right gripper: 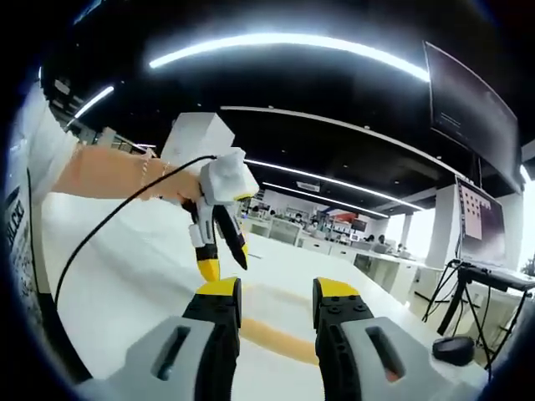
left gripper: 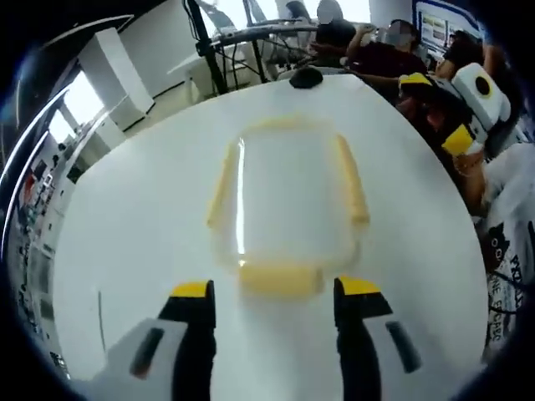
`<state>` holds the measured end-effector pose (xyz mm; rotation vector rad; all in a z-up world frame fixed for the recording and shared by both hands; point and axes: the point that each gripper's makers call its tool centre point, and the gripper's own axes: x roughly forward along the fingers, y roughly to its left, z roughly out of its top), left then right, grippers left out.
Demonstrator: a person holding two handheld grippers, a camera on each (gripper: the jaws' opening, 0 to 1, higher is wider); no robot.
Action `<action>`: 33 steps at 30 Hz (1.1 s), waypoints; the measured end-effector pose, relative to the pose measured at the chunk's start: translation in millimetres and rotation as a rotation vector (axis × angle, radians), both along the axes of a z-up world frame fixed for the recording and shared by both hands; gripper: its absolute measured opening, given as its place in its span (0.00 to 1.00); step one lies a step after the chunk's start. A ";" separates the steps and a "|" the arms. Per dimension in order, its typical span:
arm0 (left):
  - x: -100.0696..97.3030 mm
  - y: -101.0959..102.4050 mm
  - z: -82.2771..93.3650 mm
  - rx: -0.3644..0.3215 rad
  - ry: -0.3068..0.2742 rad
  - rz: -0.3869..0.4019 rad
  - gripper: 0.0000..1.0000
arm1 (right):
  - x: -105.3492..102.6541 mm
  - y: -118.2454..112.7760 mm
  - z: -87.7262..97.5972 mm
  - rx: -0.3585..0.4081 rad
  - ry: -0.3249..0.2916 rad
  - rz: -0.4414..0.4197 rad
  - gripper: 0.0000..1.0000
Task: Snap each plastic latch of the storage box into its locked position after aligning the lid with the box until every specified latch is closed and the lid sits flush.
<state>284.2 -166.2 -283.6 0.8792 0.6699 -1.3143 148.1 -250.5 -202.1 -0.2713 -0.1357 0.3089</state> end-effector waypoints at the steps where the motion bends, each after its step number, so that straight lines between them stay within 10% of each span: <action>1: -0.3 -0.3 -1.1 0.002 0.004 0.000 0.56 | -0.1 -0.7 0.0 0.001 0.000 -0.001 0.33; 8: -15.0 -0.1 -9.9 0.015 0.105 -0.061 0.52 | -2.5 -5.7 -1.5 0.003 0.004 -0.015 0.33; 33: -1.8 3.1 -17.7 0.033 0.142 -0.037 0.40 | 1.9 -9.1 -11.7 -0.013 0.038 -0.024 0.33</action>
